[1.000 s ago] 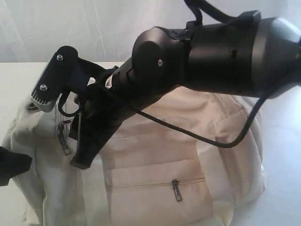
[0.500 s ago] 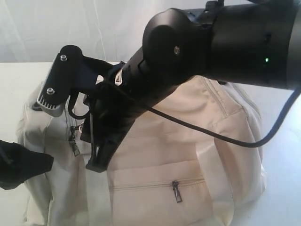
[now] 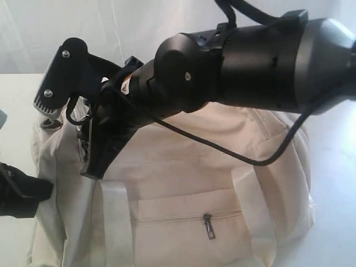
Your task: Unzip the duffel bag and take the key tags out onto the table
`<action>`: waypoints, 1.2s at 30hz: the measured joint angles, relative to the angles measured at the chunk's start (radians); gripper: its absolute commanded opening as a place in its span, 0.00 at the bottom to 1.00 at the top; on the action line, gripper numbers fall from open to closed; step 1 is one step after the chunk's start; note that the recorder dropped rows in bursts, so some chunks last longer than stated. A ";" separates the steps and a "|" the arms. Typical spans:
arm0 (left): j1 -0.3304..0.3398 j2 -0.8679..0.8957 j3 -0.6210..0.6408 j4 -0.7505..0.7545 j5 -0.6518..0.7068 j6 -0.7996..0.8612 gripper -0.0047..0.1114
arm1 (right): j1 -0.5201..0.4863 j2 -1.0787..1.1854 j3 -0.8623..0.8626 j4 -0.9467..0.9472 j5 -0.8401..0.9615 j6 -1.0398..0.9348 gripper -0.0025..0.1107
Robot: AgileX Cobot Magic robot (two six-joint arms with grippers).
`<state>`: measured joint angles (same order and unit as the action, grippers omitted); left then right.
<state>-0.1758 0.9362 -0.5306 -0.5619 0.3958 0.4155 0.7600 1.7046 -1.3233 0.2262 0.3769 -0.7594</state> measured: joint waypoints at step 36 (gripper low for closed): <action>0.006 -0.051 -0.059 0.224 0.152 -0.144 0.04 | -0.139 0.428 -0.550 -0.004 0.039 0.025 0.02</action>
<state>-0.1697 0.8856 -0.5896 -0.3376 0.5482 0.2713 0.6208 2.1327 -1.8738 0.2227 0.4159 -0.7348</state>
